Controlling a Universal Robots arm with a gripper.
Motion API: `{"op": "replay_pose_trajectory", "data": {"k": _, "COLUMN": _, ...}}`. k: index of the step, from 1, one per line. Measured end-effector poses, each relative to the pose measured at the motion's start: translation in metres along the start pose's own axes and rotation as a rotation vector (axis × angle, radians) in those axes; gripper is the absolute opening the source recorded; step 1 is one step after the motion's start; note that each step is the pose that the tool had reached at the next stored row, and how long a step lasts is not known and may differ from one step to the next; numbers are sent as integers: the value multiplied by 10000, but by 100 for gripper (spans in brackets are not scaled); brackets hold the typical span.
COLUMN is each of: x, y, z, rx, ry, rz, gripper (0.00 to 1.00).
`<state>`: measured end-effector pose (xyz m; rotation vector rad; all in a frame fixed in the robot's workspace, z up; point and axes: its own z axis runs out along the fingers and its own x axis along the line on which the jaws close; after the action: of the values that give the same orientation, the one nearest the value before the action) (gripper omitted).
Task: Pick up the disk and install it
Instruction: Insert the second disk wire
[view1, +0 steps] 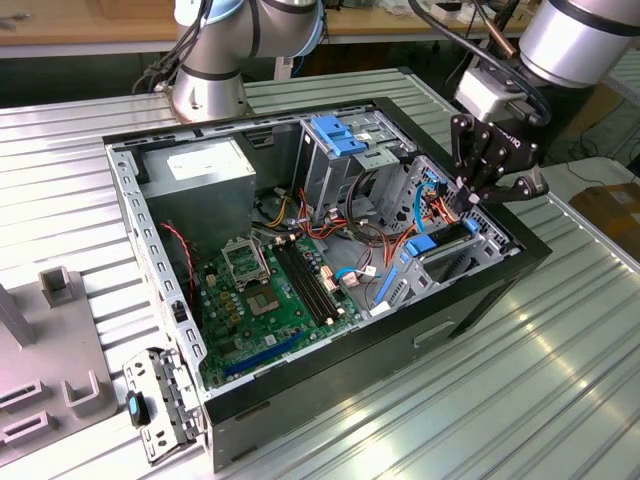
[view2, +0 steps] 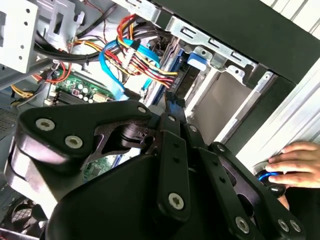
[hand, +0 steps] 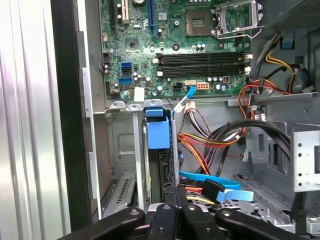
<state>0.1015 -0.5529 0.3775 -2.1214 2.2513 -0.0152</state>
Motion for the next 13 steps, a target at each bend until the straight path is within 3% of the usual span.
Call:
{"op": "replay_pose_trajectory", "data": {"k": 3, "x": -88, "y": 2, "z": -83, "rx": 0, "ry": 19, "rz": 4, "gripper": 11}}
{"op": "replay_pose_trajectory", "data": {"k": 5, "x": -170, "y": 7, "z": -82, "rx": -11, "ry": 53, "rz": 4, "gripper": 11}}
{"op": "replay_pose_trajectory", "data": {"k": 6, "x": -237, "y": 11, "z": -87, "rx": -30, "ry": 128, "rz": 2, "gripper": 11}}
{"op": "replay_pose_trajectory", "data": {"k": 8, "x": -321, "y": 15, "z": -121, "rx": -78, "ry": 345, "rz": -5, "gripper": 11}}
{"op": "replay_pose_trajectory", "data": {"k": 9, "x": -337, "y": 15, "z": -128, "rx": -79, "ry": 512, "rz": -8, "gripper": 11}}
{"op": "replay_pose_trajectory", "data": {"k": 11, "x": -348, "y": 16, "z": -128, "rx": -72, "ry": 621, "rz": -8, "gripper": 11}}
{"op": "replay_pose_trajectory", "data": {"k": 13, "x": -349, "y": 16, "z": -128, "rx": -71, "ry": 652, "rz": -10, "gripper": 11}}
